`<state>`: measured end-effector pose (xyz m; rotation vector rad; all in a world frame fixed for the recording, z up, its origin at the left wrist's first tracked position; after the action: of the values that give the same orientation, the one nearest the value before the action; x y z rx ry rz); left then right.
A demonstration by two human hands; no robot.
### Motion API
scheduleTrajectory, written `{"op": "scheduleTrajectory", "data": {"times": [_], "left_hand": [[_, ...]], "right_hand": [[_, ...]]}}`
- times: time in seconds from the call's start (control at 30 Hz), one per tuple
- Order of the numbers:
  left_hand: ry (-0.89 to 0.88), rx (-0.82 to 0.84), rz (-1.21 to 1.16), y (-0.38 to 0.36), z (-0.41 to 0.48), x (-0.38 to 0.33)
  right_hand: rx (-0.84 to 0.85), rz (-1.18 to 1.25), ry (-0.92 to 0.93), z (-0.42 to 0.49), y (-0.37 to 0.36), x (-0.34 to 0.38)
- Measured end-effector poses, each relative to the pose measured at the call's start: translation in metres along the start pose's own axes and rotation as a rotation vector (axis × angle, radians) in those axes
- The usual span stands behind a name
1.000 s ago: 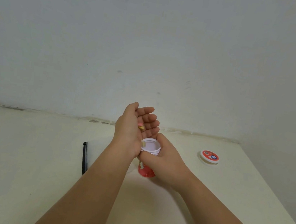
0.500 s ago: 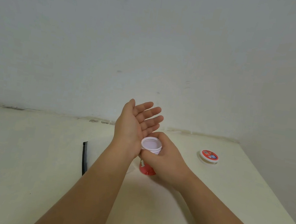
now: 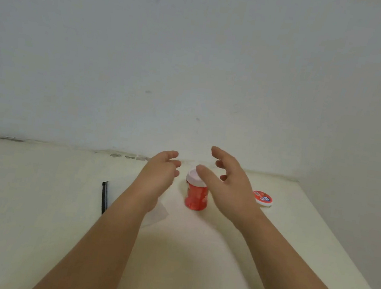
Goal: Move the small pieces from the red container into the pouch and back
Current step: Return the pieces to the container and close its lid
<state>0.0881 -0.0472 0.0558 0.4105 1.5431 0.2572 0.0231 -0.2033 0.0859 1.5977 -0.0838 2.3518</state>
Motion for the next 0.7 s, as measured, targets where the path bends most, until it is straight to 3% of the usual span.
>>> {"op": "scheduleTrajectory", "data": {"times": [0.1, 0.17, 0.4, 0.53, 0.7], "left_hand": [[-0.016, 0.0, 0.123, 0.001, 0.0, 0.009], [-0.047, 0.008, 0.205, -0.001, -0.003, 0.014], [-0.103, -0.028, 0.36, 0.009, -0.007, 0.026], [-0.142, -0.125, 0.311, 0.024, -0.011, 0.021], [-0.249, 0.098, 0.485, -0.013, -0.02, 0.003]], "right_hand": [[-0.229, -0.002, 0.084, 0.008, 0.05, 0.008], [-0.275, -0.109, 0.02, 0.011, 0.078, -0.007], [-0.055, -0.645, -0.383, -0.008, 0.107, -0.075], [-0.045, -0.645, -0.375, -0.006, 0.108, -0.081], [-0.035, -0.588, -0.272, -0.003, 0.11, -0.079]]}}
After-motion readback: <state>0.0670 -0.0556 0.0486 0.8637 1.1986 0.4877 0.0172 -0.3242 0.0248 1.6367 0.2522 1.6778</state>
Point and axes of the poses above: each hand's wrist, its own z-axis towards the middle knuckle, its own y-axis out of the back of the hand, x = y × z, the point moved 9 cm from there along z, towards the middle knuckle, and after that the axes turned 14 degrees about z, right-handed, at the moved point
